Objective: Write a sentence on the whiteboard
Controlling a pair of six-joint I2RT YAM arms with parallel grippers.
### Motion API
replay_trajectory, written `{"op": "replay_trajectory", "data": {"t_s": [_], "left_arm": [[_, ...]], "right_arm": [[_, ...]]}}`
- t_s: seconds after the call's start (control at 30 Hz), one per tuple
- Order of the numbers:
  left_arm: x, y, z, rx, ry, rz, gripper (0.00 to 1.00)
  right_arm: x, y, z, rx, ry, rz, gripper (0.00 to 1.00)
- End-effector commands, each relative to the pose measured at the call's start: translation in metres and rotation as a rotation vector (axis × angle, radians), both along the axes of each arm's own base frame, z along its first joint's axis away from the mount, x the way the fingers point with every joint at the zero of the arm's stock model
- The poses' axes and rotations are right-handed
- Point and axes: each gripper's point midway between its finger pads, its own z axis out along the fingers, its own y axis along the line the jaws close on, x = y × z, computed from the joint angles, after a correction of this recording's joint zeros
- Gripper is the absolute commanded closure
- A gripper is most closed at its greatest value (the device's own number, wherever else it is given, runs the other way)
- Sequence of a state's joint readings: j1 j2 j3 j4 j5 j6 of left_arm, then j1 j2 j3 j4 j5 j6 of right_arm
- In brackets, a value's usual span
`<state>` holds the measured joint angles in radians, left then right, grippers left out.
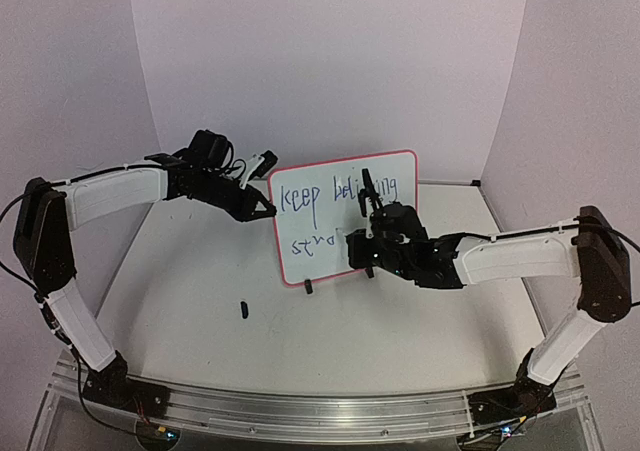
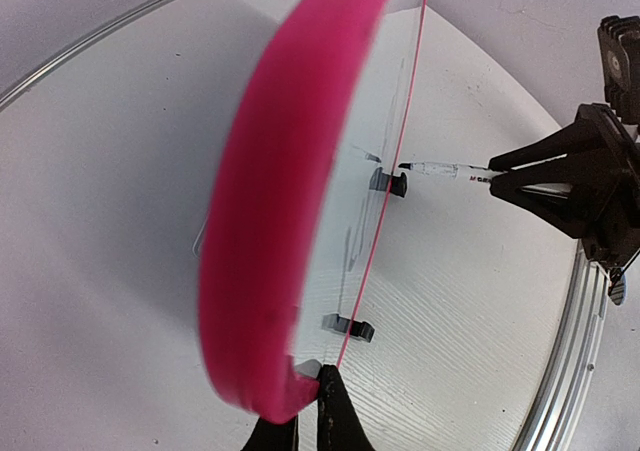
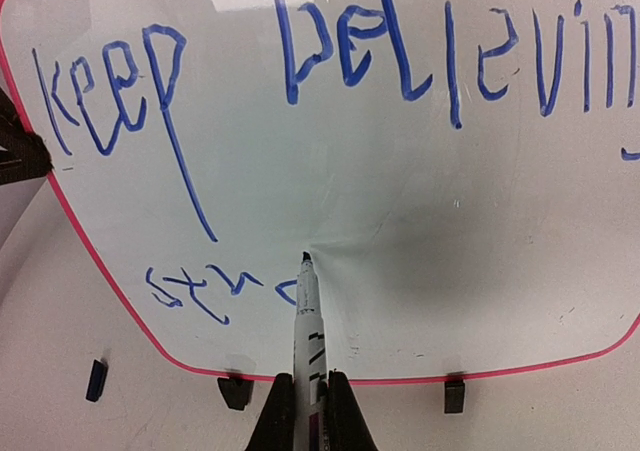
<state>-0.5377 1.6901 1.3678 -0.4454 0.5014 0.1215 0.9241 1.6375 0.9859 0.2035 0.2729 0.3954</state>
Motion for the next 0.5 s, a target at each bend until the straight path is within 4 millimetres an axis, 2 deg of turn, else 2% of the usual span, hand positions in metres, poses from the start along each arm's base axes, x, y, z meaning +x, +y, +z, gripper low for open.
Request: {"op": "replay_trajectory", "data": {"t_s": [0.0, 0.47], "left_arm": [[-0.022, 0.014, -0.059, 0.174, 0.136, -0.01, 1.0], [-0.022, 0.015, -0.058, 0.173, 0.135, -0.01, 1.0]], "right_arm": [[0.006, -0.005, -0.009, -0.002, 0.004, -0.031, 1.0], [0.01, -0.006, -0.024, -0.014, 0.03, -0.037, 1.0]]}}
